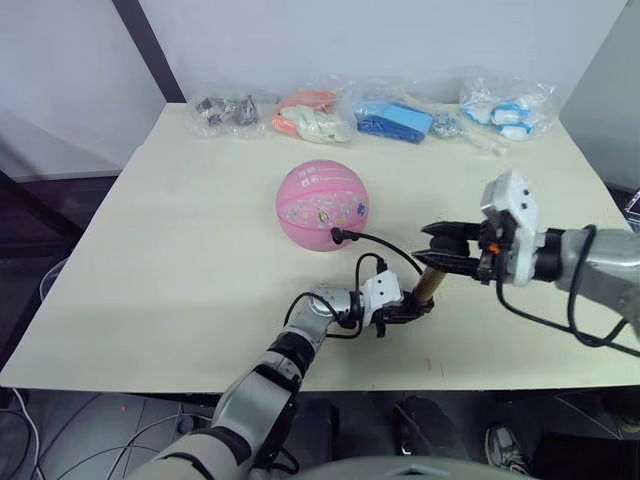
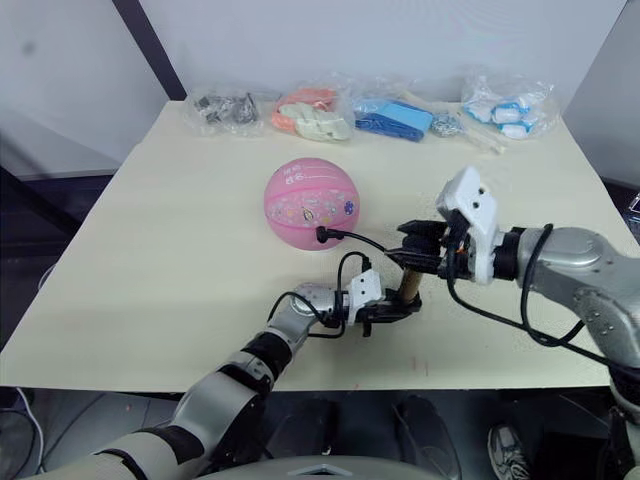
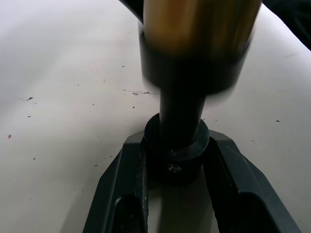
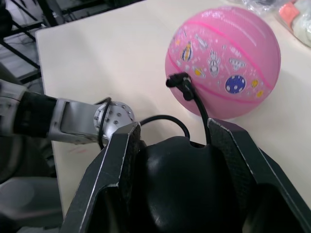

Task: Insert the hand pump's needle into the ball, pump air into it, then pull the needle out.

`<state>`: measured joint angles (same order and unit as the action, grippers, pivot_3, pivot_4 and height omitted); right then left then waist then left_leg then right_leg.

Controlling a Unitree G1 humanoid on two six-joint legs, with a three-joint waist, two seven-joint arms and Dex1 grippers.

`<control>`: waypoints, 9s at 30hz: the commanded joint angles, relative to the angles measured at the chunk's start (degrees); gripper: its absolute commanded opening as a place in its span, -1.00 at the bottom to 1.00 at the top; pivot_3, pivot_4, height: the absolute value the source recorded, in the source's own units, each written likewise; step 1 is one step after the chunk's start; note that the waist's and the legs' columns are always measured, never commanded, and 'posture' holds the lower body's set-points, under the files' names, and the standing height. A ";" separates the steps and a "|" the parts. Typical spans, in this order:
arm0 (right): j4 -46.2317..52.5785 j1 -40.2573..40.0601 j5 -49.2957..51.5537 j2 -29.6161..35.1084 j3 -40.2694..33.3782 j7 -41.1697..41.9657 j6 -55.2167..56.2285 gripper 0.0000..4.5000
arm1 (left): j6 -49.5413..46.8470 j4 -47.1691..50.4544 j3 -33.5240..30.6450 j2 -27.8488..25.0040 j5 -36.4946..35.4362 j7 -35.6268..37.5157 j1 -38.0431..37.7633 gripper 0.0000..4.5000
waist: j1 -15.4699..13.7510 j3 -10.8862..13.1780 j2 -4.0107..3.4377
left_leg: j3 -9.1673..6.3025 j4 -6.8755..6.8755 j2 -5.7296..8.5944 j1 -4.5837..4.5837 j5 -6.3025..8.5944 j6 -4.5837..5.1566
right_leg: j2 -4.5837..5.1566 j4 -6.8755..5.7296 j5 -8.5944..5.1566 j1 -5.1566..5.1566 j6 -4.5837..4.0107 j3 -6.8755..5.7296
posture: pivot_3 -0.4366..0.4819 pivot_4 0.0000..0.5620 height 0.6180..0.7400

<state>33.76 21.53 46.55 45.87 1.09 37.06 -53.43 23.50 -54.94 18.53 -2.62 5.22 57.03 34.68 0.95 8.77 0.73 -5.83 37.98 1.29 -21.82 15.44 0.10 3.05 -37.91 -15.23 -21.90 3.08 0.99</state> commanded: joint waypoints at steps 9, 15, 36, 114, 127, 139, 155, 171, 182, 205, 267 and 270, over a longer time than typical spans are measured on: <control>-2.13 -1.37 -4.72 0.25 3.86 3.83 0.42 -0.23 | -1.45 -1.83 -0.12 -0.47 0.29 0.34 -1.57 -0.50 | 0.00 -0.01 0.02 | 0.00 0.00 0.01 0.06 0.00 0.00 | 0.00 0.01 0.00 0.08 0.01 0.01 | -0.05 -0.47 0.97; -1.87 8.39 6.92 4.72 -4.77 8.29 -6.88 -0.23 | -1.48 -2.26 -0.14 -0.37 0.25 0.41 -1.74 -0.50 | -0.22 0.15 -0.13 | -0.01 0.01 0.06 -0.04 0.00 0.00 | 0.07 0.06 0.00 0.03 0.00 0.00 | -0.05 -0.47 0.97; -20.34 39.93 18.97 16.82 -8.46 17.98 -20.81 -0.23 | -1.38 -2.00 0.37 -0.30 0.45 0.46 -2.15 -0.50 | -0.32 0.36 -0.43 | 0.06 -0.11 0.06 -0.44 0.01 0.02 | 0.23 0.07 0.01 -0.44 0.00 0.05 | -0.05 -0.47 0.97; -7.94 21.54 5.92 2.12 1.98 7.90 -13.40 -0.23 | -2.60 1.95 0.45 -2.97 -0.03 0.37 -4.93 -0.50 | 0.07 -0.03 -0.15 | 0.15 -0.17 -0.01 0.00 0.02 0.02 | 0.07 -0.01 0.02 -0.16 -0.01 0.16 | -0.05 -0.47 0.97; -8.20 7.72 -9.26 -4.07 13.04 5.99 -0.73 -0.23 | -3.30 3.13 0.62 -2.91 -0.22 0.79 -5.50 -0.50 | 0.18 -0.28 0.02 | 0.13 -0.23 -0.04 0.12 0.02 0.02 | -0.01 -0.01 0.01 -0.09 -0.01 0.14 | -0.05 -0.47 0.97; -6.00 14.40 -1.23 -2.08 2.24 9.40 -6.68 -0.23 | -4.67 5.31 0.51 -3.39 -0.46 1.07 -6.14 -0.50 | 0.09 -0.11 -0.03 | 0.08 -0.23 -0.02 0.01 0.02 0.02 | 0.00 0.04 0.01 -0.14 -0.02 0.12 | -0.05 -0.47 0.97; -16.31 39.20 18.96 8.95 -9.11 12.25 -26.24 -0.23 | -3.98 3.69 0.38 -3.19 -0.58 1.08 -5.60 -0.50 | -0.19 0.22 -0.37 | 0.18 -0.41 0.04 -0.17 0.02 0.02 | 0.19 0.15 0.01 -0.35 -0.02 0.18 | -0.05 -0.47 0.97; -3.43 14.40 7.24 0.96 -0.84 5.44 -11.17 -0.23 | -3.92 4.06 0.51 -3.20 -0.44 0.90 -6.00 -0.50 | 0.04 -0.06 -0.18 | 0.28 -0.43 -0.02 0.15 0.01 0.02 | 0.06 0.04 0.00 -0.15 0.01 0.26 | -0.05 -0.47 0.97; -3.61 2.13 -6.35 -4.89 10.22 5.65 2.62 -0.23 | -3.72 3.95 0.68 -2.99 -0.49 1.14 -5.94 -0.50 | 0.04 -0.38 0.12 | 0.21 -0.43 -0.02 0.24 0.01 0.01 | 0.01 0.05 0.00 -0.04 0.01 0.23 | -0.05 -0.47 0.97; -5.46 20.34 13.23 4.02 -9.37 13.78 -5.26 -0.23 | -3.37 1.75 0.41 -2.62 -0.38 1.11 -4.94 -0.50 | -0.31 -0.06 -0.10 | 0.05 -0.47 0.07 0.03 0.01 0.01 | 0.11 0.22 0.01 -0.11 -0.01 0.09 | -0.05 -0.47 0.97; -5.72 10.83 7.70 2.63 -7.88 12.48 -2.75 -0.23 | -3.77 3.41 0.79 -2.41 -0.05 1.77 -5.25 -0.50 | -0.37 -0.13 0.02 | 0.07 -0.52 0.06 -0.02 0.01 0.01 | 0.12 0.30 0.00 -0.14 -0.01 0.10 | -0.05 -0.47 0.97; -6.60 14.84 11.62 3.67 -9.89 11.59 -5.63 -0.23 | -3.85 3.62 0.87 -2.34 0.00 1.80 -5.35 -0.50 | -0.36 -0.11 0.00 | 0.08 -0.52 0.06 -0.02 0.01 0.01 | 0.14 0.29 0.00 -0.14 -0.01 0.10 | -0.05 -0.47 0.97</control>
<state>26.05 33.69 54.81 48.63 -4.84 48.91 -58.50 21.17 -49.07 18.63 -4.35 4.26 58.82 30.84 0.58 8.66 0.73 -5.76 37.46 1.35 -21.84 15.45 0.11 3.19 -37.62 -15.23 -22.04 3.07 1.09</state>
